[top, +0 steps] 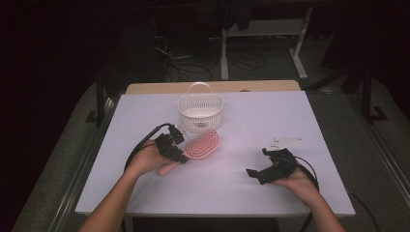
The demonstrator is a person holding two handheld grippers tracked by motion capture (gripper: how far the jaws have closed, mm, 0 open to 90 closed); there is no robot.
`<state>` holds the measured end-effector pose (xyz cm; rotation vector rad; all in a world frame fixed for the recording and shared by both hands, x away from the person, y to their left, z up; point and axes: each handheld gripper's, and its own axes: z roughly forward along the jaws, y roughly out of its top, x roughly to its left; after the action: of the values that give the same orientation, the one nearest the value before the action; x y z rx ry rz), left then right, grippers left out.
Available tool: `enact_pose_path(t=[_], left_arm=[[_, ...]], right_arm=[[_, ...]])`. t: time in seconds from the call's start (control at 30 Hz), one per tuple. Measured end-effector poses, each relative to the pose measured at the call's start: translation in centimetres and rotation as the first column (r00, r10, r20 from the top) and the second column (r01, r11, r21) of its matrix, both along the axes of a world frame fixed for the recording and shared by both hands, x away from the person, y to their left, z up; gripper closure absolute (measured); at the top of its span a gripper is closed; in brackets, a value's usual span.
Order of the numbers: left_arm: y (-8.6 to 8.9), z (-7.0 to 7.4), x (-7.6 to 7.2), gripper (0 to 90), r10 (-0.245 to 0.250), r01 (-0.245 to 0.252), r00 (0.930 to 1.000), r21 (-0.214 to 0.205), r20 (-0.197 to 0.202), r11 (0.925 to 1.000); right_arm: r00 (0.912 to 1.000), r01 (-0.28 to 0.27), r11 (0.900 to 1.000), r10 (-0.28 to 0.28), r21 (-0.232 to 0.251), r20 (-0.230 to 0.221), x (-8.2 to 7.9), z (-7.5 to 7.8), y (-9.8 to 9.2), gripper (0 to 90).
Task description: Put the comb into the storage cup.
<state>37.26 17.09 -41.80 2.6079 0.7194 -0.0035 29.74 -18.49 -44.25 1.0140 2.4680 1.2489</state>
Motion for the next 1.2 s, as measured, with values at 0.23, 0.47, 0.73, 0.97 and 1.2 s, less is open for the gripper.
enact_pose_path(t=[0.23, 0.47, 0.73, 0.97, 1.2], left_arm=[[0.4, 0.4, -0.5, 70.9, 0.008, -0.006, 0.9994, -0.055, 0.035, 0.9985], [0.9, 0.9, -1.0, 70.9, 0.014, -0.003, 0.9953, -0.116, 0.095, 0.9933], [1.3, 1.1, -1.4, 70.8, 0.023, 0.000, 0.9922, -0.184, 0.122, 0.9829], [1.5, 1.4, -1.5, 70.8, 0.027, 0.012, 0.9888, -0.255, 0.147, 0.9670], [1.5, 1.8, -1.9, 70.8, 0.047, 0.029, 0.9758, -0.338, 0.213, 0.9409]], right_arm=[[1.0000, 0.003, 1.0000, -0.003, 0.004, -0.001, 0.0, 0.0, 0.0, 0.0], [1.0000, -0.001, 1.0000, 0.001, 0.002, -0.002, 0.0, 0.0, 0.0, 0.0], [1.0000, 0.002, 1.0000, -0.002, 0.006, -0.002, 0.0, 0.0, 0.1, 0.0], [1.0000, 0.003, 1.0000, -0.003, 0.008, -0.003, 0.0, 0.0, 0.1, 0.0], [0.9999, 0.011, 0.9999, -0.011, 0.012, 0.003, 0.0, 0.0, -0.1, 0.0]])
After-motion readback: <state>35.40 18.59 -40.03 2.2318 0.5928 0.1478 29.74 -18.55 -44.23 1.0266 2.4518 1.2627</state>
